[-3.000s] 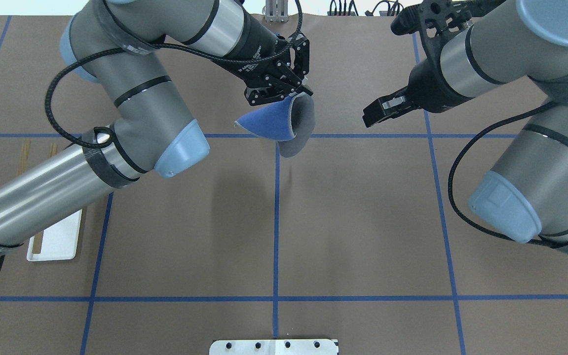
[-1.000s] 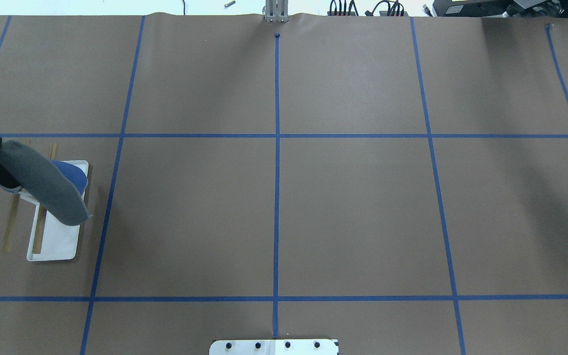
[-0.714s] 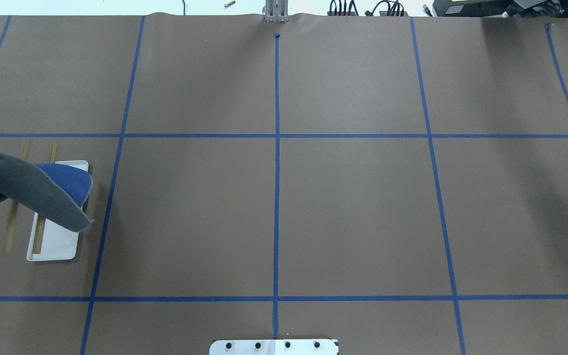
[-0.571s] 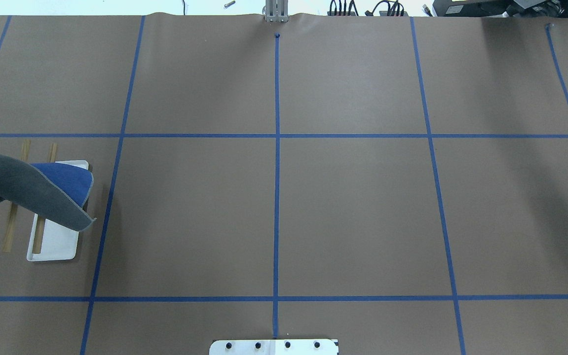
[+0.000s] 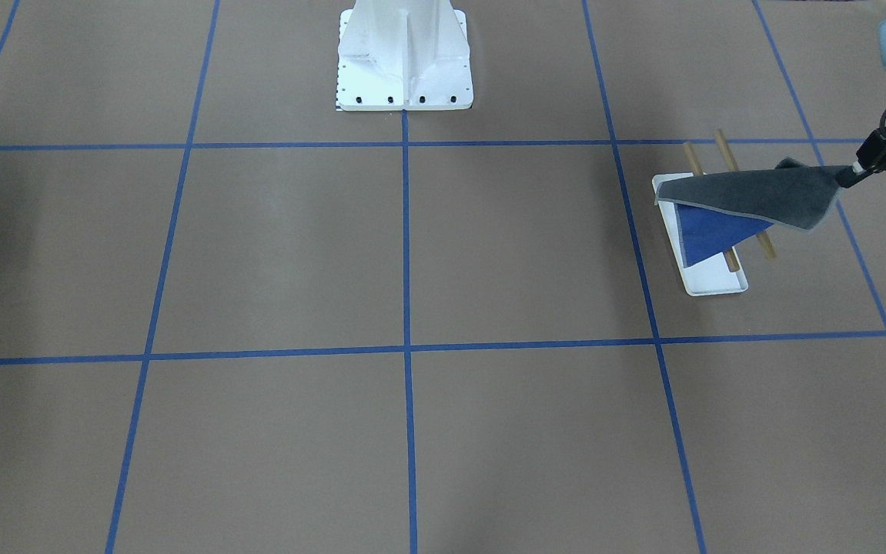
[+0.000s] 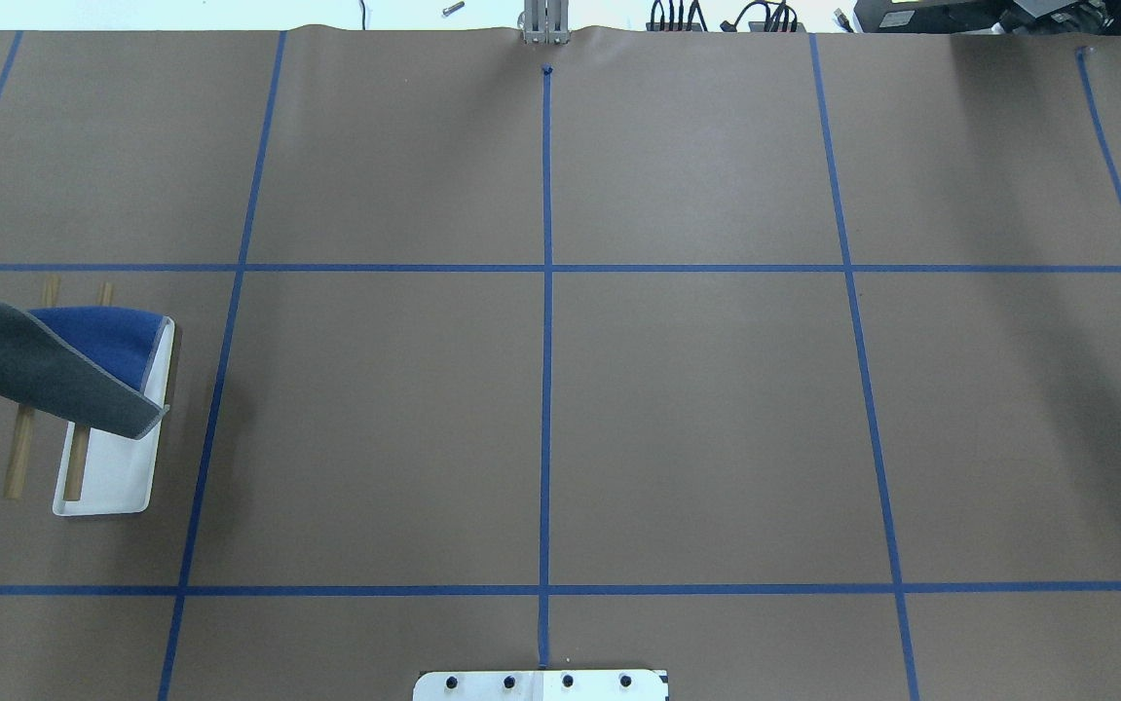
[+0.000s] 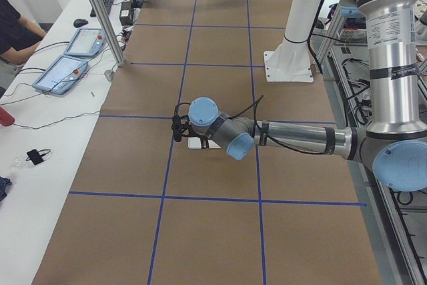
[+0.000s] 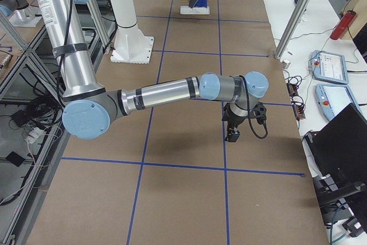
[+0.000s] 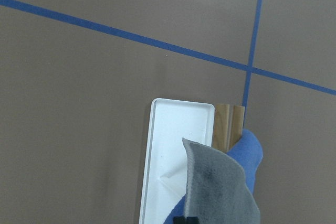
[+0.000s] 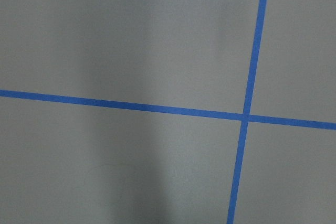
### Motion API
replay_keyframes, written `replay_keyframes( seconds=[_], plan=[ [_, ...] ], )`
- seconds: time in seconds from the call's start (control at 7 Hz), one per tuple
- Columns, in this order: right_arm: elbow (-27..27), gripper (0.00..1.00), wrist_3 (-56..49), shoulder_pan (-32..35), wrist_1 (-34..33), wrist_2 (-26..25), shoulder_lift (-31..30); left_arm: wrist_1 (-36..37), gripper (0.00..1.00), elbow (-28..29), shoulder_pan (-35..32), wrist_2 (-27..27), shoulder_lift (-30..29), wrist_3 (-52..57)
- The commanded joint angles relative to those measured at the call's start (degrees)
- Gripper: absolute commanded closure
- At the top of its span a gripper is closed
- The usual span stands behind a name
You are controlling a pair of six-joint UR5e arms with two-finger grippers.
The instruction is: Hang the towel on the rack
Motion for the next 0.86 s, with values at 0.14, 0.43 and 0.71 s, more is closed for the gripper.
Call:
replay_keyframes(
  seconds=[0.14, 0.43, 0.71],
  plan=[
    [0.0, 0.00, 0.0, 0.2, 0.0, 0.0, 0.2, -0.1, 0.15, 1.1, 0.2, 1.8, 0.8, 2.7],
    [0.0, 0.00, -0.1, 0.4, -0.1, 0.0, 0.0, -0.6, 0.01, 0.9, 0.1, 5.1, 0.2, 3.1],
    [-0.1, 0.00, -0.3, 0.4, 0.0, 0.1, -1.0, -0.4, 0.01, 1.3, 0.0, 9.9, -0.1, 4.0]
  ],
)
